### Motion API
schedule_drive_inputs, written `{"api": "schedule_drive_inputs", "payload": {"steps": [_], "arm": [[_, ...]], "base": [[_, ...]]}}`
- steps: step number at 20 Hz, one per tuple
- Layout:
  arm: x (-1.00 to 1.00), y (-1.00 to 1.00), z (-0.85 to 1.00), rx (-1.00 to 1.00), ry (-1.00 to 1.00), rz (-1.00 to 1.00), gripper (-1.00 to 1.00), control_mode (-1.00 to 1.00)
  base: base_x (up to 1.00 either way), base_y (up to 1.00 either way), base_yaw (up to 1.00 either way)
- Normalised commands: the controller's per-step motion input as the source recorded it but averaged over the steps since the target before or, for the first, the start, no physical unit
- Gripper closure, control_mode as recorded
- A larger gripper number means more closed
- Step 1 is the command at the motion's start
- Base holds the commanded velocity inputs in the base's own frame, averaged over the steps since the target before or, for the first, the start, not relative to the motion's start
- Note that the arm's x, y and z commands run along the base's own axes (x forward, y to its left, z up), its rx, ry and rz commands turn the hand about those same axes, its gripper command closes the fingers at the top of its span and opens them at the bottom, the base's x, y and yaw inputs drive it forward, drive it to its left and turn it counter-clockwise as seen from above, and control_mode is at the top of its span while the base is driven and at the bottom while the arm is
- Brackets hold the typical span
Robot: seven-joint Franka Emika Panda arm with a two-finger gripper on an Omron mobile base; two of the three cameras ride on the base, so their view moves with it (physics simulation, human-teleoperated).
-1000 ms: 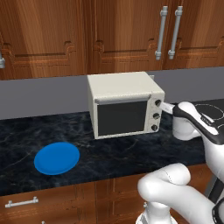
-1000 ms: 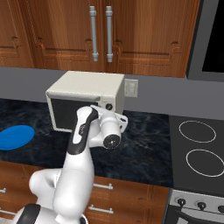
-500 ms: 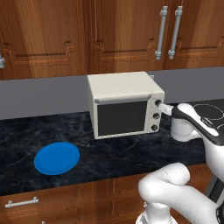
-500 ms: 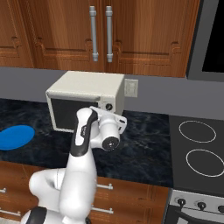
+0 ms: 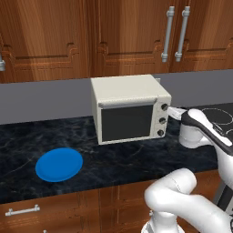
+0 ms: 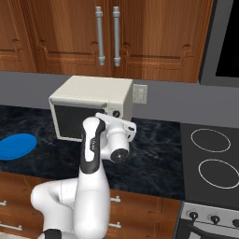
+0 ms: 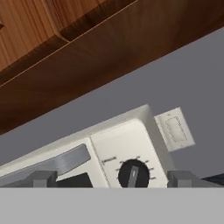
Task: Pull the toaster oven rack outwards. Pick up the baguette from the plate and place it on the toaster oven rack. Close the toaster oven door fully and set the temperature to the lowest setting.
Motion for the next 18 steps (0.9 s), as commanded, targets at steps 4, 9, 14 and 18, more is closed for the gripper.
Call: {"api": "schedule_drive_inputs", "payload": {"steps": [4,9,14,18], "arm": [[0.0,0.16,0.0,-0.02,-0.1,0.0,-1.0,-1.0],[0.0,0.21,-0.02,0.0,-0.01,0.0,-1.0,-1.0],[0.0,0.11,-0.02,0.0,0.0,0.0,-1.0,-1.0],[0.01,0.0,0.0,0.0,0.0,-0.03,-1.0,-1.0]], "base": [[0.0,0.0,0.0],[0.0,0.0,0.0],[0.0,0.0,0.0],[0.0,0.0,0.0]]}}
